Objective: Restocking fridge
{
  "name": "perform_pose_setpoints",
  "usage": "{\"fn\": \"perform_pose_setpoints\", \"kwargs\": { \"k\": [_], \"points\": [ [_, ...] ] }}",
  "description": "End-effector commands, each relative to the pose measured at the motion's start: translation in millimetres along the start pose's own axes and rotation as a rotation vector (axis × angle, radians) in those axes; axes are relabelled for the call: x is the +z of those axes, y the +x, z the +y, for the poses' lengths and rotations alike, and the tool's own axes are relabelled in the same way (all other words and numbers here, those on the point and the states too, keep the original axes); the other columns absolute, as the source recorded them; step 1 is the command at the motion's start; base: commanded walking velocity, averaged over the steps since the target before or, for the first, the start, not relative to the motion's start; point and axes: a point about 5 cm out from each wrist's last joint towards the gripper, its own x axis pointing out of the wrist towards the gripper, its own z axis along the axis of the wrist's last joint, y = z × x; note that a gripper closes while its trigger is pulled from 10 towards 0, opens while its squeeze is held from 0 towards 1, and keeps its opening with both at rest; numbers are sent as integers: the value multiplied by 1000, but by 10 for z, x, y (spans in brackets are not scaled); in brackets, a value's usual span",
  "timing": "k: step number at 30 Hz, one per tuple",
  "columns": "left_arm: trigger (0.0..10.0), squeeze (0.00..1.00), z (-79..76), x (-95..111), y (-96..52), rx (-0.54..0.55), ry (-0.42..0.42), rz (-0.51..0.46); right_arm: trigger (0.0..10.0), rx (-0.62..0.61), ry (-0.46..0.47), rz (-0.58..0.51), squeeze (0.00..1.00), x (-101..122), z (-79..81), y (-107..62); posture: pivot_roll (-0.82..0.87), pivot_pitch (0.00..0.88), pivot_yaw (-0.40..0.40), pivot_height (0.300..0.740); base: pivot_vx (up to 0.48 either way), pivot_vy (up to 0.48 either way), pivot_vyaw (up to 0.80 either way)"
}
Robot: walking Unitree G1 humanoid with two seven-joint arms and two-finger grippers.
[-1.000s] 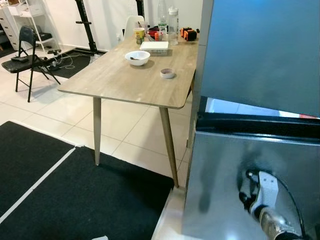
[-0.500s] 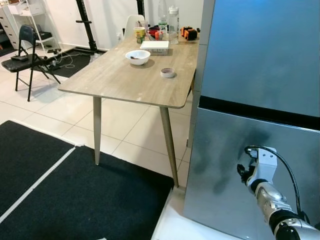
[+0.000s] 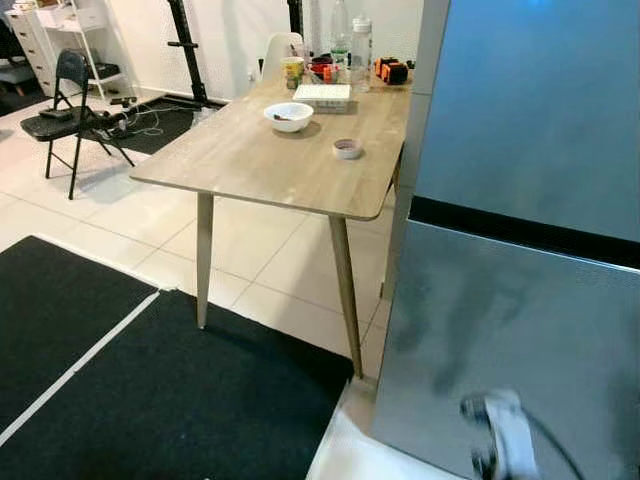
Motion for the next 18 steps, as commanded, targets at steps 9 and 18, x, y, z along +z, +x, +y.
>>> {"fn": "perform_pose_setpoints", "kwargs": {
  "k": [9,18],
  "points": [
    [10000,0,222,71,-27,65,36,-14,10000,-29,-4,101,0,-366,-60,-79,-57,0,44,740,0,0,0],
    [10000,0,273,279,-11,90,101,-70,10000,-70,-36,96,0,-342,-251,-113,-48,0,9,740,0,0,0]
  ]
}}
